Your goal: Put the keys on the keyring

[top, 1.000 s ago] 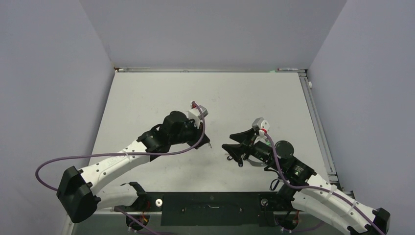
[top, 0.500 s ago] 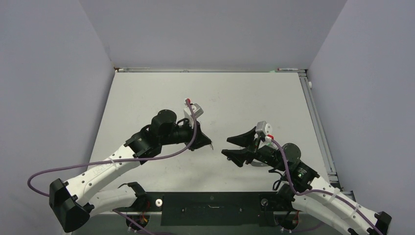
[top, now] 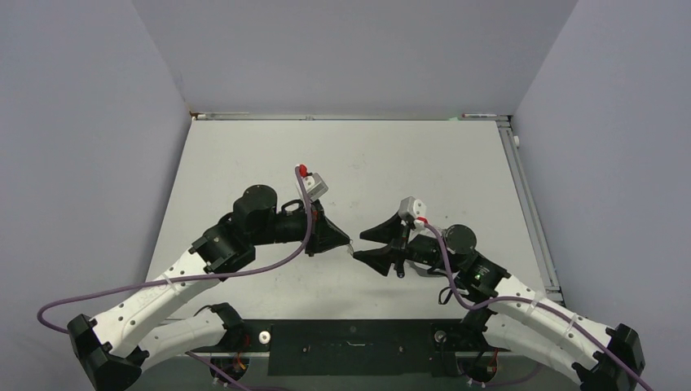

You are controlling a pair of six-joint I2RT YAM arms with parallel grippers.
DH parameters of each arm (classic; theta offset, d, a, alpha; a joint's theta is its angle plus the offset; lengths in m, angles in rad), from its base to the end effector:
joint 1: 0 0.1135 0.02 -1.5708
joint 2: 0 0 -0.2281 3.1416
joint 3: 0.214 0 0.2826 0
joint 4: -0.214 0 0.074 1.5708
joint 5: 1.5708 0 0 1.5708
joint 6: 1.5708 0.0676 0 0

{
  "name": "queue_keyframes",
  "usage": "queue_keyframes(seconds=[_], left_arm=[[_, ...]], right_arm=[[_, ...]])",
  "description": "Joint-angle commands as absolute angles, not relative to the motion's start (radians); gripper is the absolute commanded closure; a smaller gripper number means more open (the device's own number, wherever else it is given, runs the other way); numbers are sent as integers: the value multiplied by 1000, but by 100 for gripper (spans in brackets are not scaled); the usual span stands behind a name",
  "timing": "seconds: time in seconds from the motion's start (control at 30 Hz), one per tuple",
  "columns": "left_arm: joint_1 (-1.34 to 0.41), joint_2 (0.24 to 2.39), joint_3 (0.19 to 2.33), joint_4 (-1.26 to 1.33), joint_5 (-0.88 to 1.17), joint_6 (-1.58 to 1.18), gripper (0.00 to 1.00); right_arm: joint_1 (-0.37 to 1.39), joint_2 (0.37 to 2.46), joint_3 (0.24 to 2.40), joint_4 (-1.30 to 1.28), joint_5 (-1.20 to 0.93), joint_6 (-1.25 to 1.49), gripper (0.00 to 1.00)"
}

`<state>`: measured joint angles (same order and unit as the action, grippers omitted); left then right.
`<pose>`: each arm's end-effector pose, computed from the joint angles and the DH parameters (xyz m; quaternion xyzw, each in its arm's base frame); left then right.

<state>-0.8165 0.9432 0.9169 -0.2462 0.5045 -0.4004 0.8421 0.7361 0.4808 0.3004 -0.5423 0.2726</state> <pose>0.1761 -0.2351 0.3150 0.3070 0.7236 -0.4977 0.3667 0.1505 0.2210 0.2609 -0.3728 0.5845 0.5255 0.4932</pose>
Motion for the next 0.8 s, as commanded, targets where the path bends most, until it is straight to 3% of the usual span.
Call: queue_keyframes(seconds=[0.0,0.27,0.77], left_arm=[[-820,925,962,-241,504,-404,100],[-821,925,960,-229,486,-414,100],[-821,940,953,-198,510,-431,100]], right_arm=[[860,768,538,419,-609,268,46],[883,801,549,428,-609,261,41],[890,830,556,438,-565,235,43]])
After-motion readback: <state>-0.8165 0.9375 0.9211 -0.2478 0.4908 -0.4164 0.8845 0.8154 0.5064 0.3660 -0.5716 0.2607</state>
